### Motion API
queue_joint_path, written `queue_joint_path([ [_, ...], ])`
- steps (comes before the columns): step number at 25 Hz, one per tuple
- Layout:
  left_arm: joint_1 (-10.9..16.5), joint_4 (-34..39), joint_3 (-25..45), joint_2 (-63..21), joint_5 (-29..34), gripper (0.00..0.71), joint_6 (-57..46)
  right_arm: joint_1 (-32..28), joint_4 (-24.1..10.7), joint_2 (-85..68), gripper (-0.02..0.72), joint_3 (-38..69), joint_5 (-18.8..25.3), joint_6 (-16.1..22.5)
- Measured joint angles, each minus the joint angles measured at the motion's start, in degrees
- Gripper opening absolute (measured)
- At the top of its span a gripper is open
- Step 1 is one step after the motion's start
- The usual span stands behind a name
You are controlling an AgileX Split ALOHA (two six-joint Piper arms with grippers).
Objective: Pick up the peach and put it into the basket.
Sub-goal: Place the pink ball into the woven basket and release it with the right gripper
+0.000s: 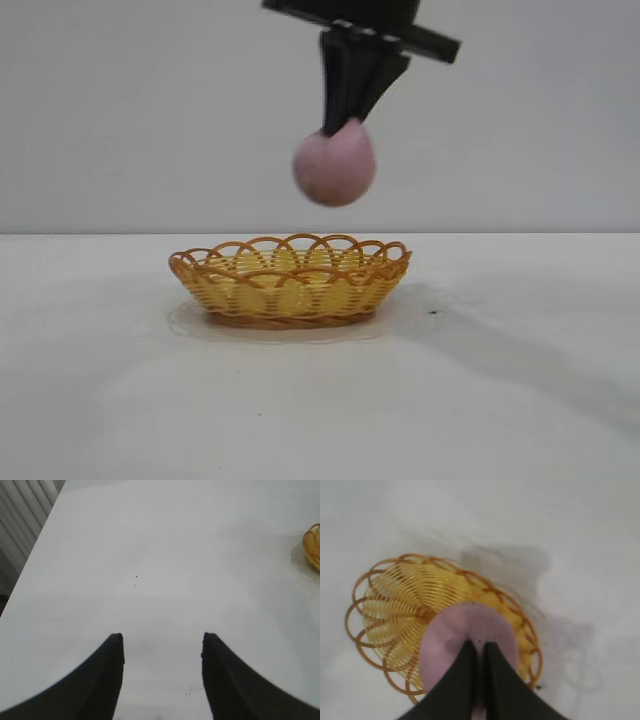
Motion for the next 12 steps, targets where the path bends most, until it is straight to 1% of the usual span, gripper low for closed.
queue_joint_path([
  [1, 0.0, 0.0, 0.0, 0.0, 0.0, 0.347, 0.0, 0.0, 0.0, 0.6, 0.058, 0.0, -0.1, 0.0],
  [2, -0.2, 0.0, 0.0, 0.0, 0.0, 0.347, 0.0, 0.0, 0.0, 0.9, 0.058, 0.0, -0.4, 0.0],
  [5, -1.6, 0.0, 0.0, 0.0, 0.0, 0.347, 0.0, 0.0, 0.0, 1.0, 0.232, 0.0, -1.0, 0.0],
  [7, -1.8, 0.0, 0.0, 0.0, 0.0, 0.347, 0.0, 0.0, 0.0, 1.0, 0.332, -1.0, 0.3, 0.0],
  [8, -1.8, 0.0, 0.0, 0.0, 0.0, 0.347, 0.0, 0.0, 0.1, 1.0, 0.354, -1.6, 1.1, 0.0],
  [10, -1.8, 0.0, 0.0, 0.0, 0.0, 0.347, 0.0, -0.1, 0.0, -0.1, 0.347, -3.2, 2.2, 0.0],
  [12, -1.8, 0.0, 0.0, 0.0, 0.0, 0.347, 0.0, -1.0, -1.9, -2.6, 0.347, -4.6, 2.1, 1.3],
])
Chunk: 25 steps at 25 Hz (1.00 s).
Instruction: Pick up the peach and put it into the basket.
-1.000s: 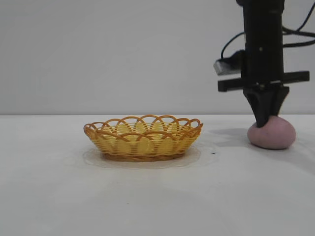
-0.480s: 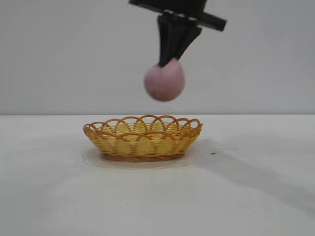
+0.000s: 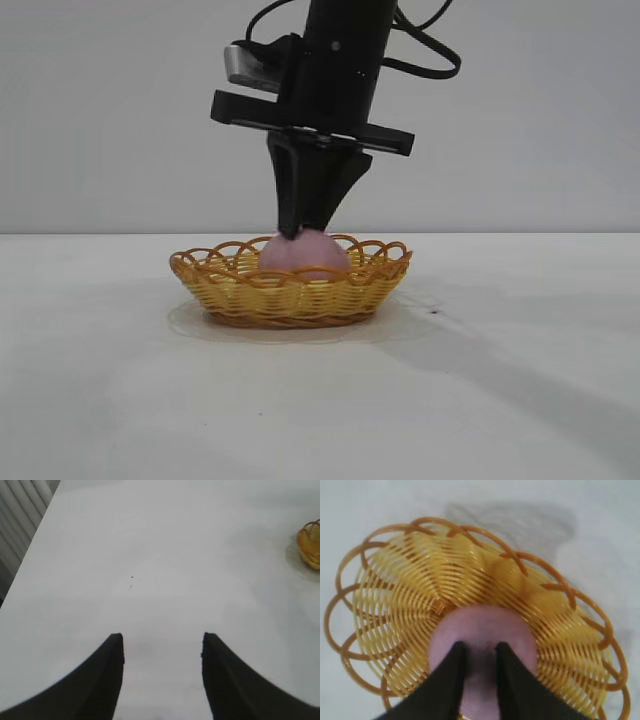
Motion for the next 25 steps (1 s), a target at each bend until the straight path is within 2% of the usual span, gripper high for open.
queue_joint_path([
  [1, 0.0, 0.0, 0.0, 0.0, 0.0, 0.347, 0.0, -0.9, -1.4, -1.6, 0.388, -0.5, -0.4, 1.4],
  [4, 0.0, 0.0, 0.0, 0.0, 0.0, 0.347, 0.0, -8.5, -7.0, -6.1, 0.372, -1.4, -1.0, 6.5],
  [8, 0.0, 0.0, 0.0, 0.0, 0.0, 0.347, 0.0, -21.7, -8.1, -5.5, 0.372, -0.6, 0.6, 7.8],
  [10, 0.0, 0.0, 0.0, 0.0, 0.0, 0.347, 0.0, -26.0, -8.1, -4.5, 0.372, 0.9, 1.0, 7.7],
  [16, 0.0, 0.0, 0.0, 0.0, 0.0, 0.347, 0.0, -31.4, -7.3, -3.9, 0.372, 6.3, -2.9, 8.4],
  [20, 0.0, 0.0, 0.0, 0.0, 0.0, 0.347, 0.0, -32.1, -6.3, -6.9, 0.372, 10.6, -4.2, 8.8],
  [25, 0.0, 0.0, 0.0, 0.0, 0.0, 0.347, 0.0, -32.1, -7.1, -23.1, 0.372, 27.6, -7.1, 8.7],
])
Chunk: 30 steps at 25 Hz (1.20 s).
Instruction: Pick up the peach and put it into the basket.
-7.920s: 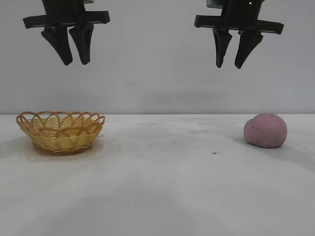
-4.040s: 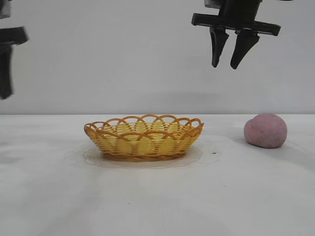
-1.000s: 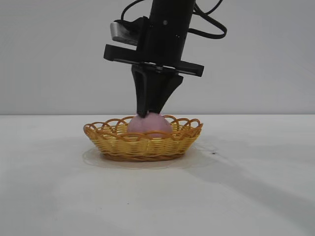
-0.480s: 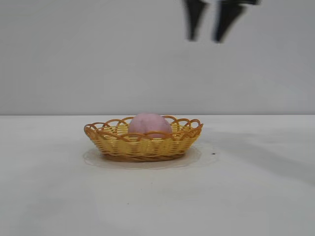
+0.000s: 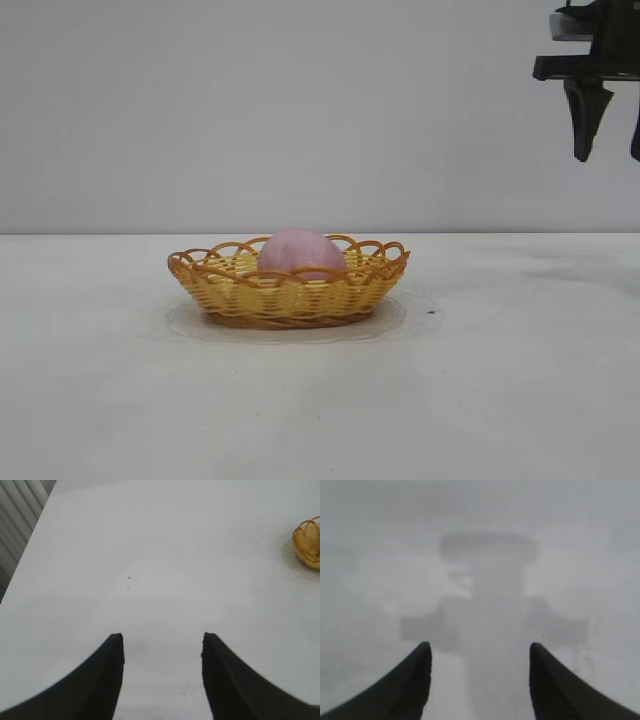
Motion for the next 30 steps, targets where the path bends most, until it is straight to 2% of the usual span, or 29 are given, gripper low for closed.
queue_joint_path([
  [3, 0.0, 0.0, 0.0, 0.0, 0.0, 0.347, 0.0, 0.0, -0.4, -12.1, 0.372, 14.4, 0.9, 0.0],
  [5, 0.0, 0.0, 0.0, 0.0, 0.0, 0.347, 0.0, 0.0, -0.4, -20.0, 0.372, 23.0, 3.3, 0.0],
  [12, 0.0, 0.0, 0.0, 0.0, 0.0, 0.347, 0.0, 0.0, -0.4, -41.9, 0.372, 39.7, 10.9, -0.8],
  [19, 0.0, 0.0, 0.0, 0.0, 0.0, 0.347, 0.0, 0.0, 0.1, -64.2, 0.372, 48.2, 11.3, -1.3],
  [30, 0.0, 0.0, 0.0, 0.0, 0.0, 0.347, 0.0, 0.0, 0.8, -86.2, 0.372, 48.9, 10.7, -1.6],
])
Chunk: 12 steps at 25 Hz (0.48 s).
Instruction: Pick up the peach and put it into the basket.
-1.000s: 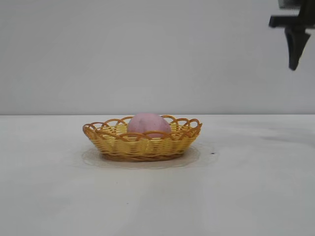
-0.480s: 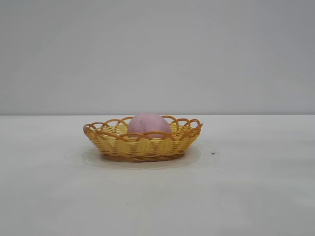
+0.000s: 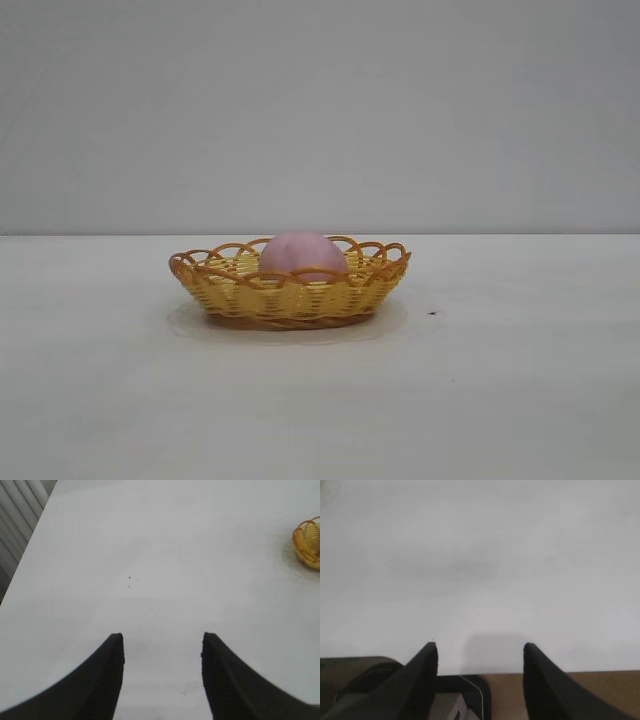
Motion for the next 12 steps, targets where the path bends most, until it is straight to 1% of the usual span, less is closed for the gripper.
queue_joint_path([
  [4, 0.0, 0.0, 0.0, 0.0, 0.0, 0.347, 0.0, 0.0, 0.0, -6.3, 0.372, 0.0, 0.4, -0.3],
  [8, 0.0, 0.0, 0.0, 0.0, 0.0, 0.347, 0.0, 0.0, 2.2, -11.9, 0.372, 0.0, 0.6, -4.1],
  [12, 0.0, 0.0, 0.0, 0.0, 0.0, 0.347, 0.0, 0.0, 2.6, -13.4, 0.372, 0.0, 1.0, -5.0],
])
